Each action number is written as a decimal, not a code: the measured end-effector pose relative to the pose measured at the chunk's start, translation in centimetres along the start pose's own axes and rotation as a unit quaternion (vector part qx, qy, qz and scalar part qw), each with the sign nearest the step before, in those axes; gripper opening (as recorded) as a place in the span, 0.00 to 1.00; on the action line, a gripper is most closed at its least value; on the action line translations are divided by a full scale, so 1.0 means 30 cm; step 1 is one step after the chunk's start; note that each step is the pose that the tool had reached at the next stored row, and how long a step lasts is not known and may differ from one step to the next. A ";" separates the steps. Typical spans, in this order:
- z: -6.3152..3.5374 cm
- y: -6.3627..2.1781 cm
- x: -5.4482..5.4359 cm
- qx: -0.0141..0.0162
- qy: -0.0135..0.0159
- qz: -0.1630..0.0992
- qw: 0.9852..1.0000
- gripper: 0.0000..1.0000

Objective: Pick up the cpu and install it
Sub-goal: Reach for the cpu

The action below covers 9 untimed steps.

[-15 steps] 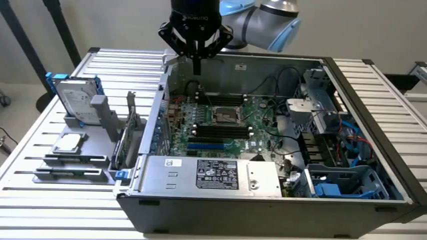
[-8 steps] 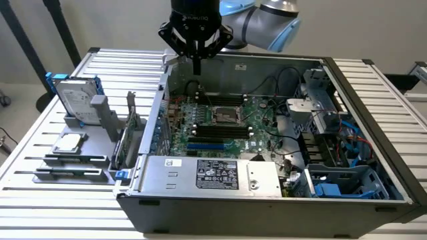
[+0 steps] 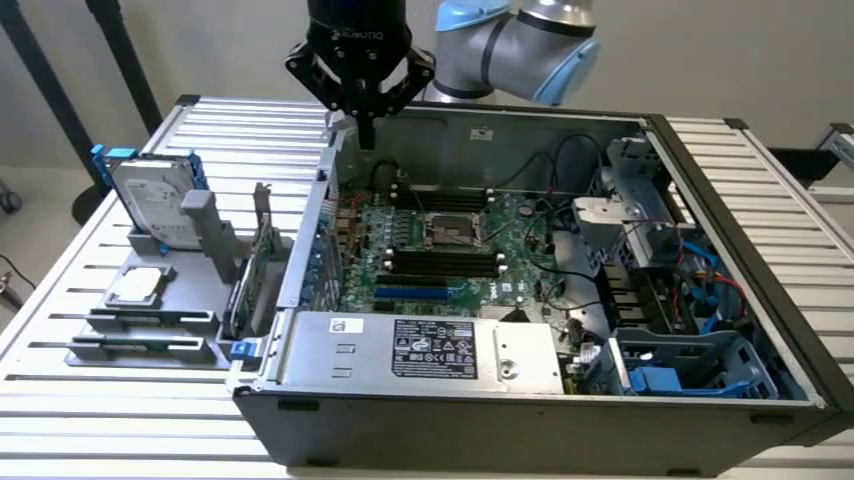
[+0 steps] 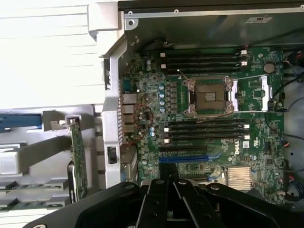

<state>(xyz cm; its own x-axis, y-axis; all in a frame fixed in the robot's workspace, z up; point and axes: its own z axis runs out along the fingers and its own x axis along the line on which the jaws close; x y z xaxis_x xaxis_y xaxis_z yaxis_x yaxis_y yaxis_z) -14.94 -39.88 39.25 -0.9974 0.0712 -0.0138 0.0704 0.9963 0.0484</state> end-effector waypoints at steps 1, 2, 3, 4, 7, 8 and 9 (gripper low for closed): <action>0.000 -0.001 0.015 0.000 0.000 0.000 1.000 0.11; 0.000 -0.002 0.030 0.000 0.000 0.000 1.000 0.11; 0.000 -0.003 0.045 0.000 0.000 0.000 1.000 0.11; 0.000 -0.004 0.060 0.000 0.000 0.000 1.000 0.11; 0.002 -0.008 0.106 0.000 0.000 0.000 1.000 0.11; 0.003 -0.009 0.121 0.000 0.000 0.000 1.000 0.11; 0.004 -0.010 0.136 0.000 0.000 0.000 1.000 0.11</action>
<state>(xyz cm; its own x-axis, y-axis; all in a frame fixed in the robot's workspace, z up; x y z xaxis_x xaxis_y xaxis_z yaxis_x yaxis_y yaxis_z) -19.03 -39.88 39.05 -0.9974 0.0713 -0.0138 0.0705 0.9963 0.0484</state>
